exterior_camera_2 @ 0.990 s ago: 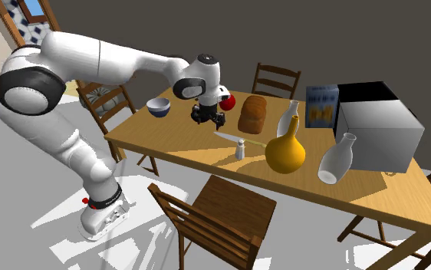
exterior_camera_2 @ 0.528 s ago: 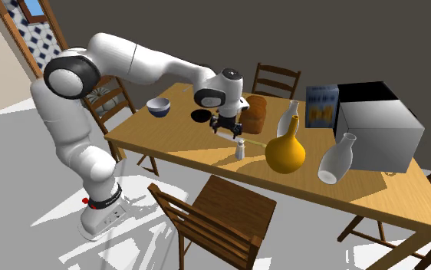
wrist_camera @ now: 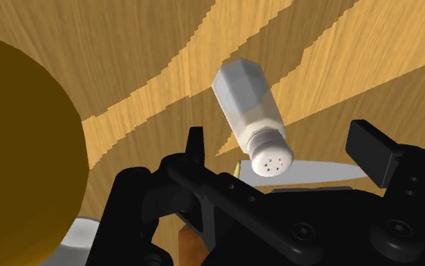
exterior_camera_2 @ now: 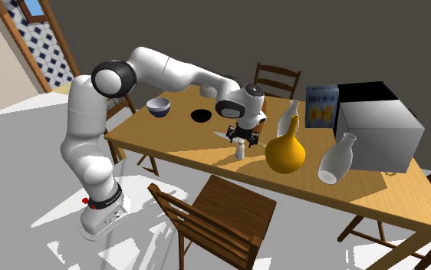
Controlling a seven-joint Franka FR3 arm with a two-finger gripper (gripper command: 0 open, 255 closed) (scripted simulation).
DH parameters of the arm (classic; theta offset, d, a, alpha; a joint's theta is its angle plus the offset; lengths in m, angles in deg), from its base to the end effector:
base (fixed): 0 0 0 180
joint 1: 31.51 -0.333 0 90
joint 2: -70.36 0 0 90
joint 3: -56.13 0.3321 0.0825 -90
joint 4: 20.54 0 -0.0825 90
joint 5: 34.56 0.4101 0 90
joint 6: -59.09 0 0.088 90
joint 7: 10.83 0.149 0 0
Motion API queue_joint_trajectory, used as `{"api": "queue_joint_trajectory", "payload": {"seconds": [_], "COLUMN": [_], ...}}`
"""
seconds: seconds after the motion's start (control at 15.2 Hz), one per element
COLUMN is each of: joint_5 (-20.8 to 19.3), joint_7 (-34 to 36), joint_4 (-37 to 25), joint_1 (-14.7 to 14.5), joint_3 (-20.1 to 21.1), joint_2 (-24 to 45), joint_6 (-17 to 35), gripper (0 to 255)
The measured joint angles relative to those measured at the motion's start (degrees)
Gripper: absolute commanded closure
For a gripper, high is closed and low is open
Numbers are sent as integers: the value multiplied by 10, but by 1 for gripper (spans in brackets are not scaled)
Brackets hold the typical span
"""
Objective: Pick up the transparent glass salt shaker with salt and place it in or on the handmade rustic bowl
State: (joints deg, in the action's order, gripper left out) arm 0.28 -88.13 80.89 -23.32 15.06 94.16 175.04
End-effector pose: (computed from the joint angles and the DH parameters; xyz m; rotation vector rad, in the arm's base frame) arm 0.4980 -0.4461 0.3349 -2.9506 -0.3607 -0.3383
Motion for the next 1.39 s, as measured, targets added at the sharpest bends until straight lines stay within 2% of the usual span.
{"api": "queue_joint_trajectory", "payload": {"seconds": [0.46, 0.86, 0.92, 1.39], "joint_5": [30, 33, 33, 33], "joint_7": [-20, -22, -22, -22], "joint_4": [3, 4, 4, 4], "joint_1": [10, 10, 10, 10], "joint_3": [17, 19, 19, 19], "joint_2": [35, 38, 38, 38], "joint_6": [27, 32, 32, 32], "gripper": [0, 0, 255, 255]}}
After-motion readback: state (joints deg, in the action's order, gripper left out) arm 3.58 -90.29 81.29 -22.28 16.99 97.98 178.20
